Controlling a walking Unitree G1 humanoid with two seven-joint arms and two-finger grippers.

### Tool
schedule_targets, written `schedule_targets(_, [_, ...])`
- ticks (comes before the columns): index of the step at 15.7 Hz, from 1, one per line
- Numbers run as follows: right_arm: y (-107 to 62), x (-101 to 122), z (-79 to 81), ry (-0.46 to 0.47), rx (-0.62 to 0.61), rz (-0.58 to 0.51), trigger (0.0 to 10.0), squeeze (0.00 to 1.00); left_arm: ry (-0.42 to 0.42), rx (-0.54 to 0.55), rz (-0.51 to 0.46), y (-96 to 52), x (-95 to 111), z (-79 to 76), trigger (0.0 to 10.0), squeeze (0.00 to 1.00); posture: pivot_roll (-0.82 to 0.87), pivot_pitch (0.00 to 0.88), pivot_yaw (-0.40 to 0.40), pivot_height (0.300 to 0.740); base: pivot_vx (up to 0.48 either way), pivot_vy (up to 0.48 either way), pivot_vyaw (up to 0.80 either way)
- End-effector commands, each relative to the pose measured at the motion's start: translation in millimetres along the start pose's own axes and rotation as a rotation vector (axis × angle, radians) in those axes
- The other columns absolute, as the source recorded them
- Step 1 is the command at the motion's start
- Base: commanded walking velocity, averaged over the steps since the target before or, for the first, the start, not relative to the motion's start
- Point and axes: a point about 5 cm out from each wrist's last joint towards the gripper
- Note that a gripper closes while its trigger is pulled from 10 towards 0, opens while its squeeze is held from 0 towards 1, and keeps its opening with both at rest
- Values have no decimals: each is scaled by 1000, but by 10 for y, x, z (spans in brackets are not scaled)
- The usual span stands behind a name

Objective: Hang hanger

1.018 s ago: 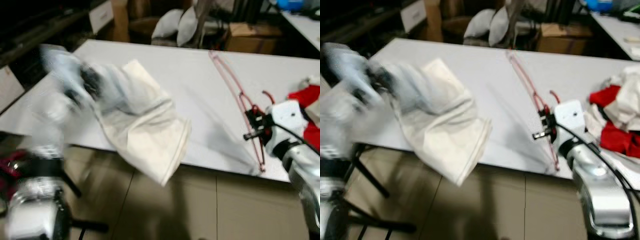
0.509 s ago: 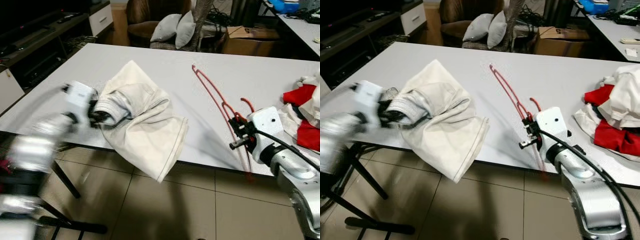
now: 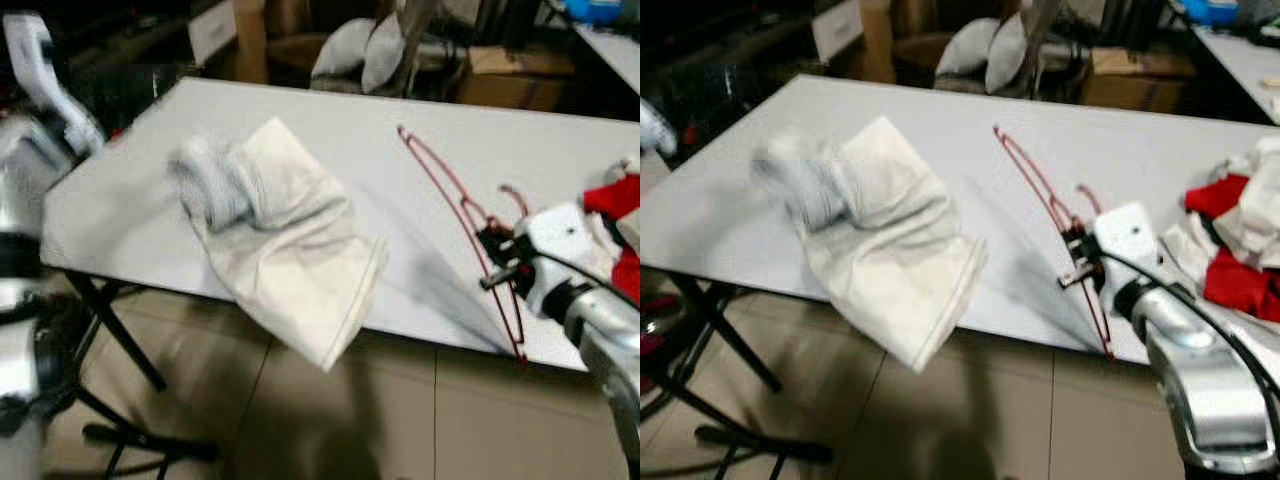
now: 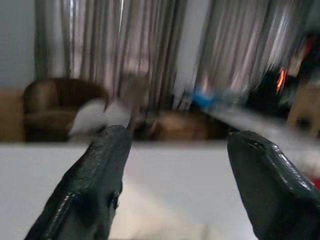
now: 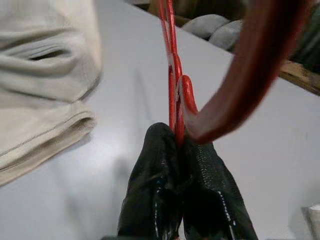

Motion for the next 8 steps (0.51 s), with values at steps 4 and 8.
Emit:
schedule_targets(4, [-26,68,-88,-29,-57,-14,10000,0,17,-379,207,385,-760,-891,10000,0,-94,0,56,740,0,0,0])
schedule_targets(8, [-66,69,-83,-45,-59,-6,10000,0,263,-437,473,428,-1541,-1309,10000,0,-123,0,76,740,0,0,0])
Point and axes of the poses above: a point about 5 cm out from each wrist's last joint towards the gripper, its own y axis pointing out of the wrist towards the gripper, its own x axis along the axis of the wrist's last joint, z = x × y, and after that the axes turned 4 degrees about y, right-handed
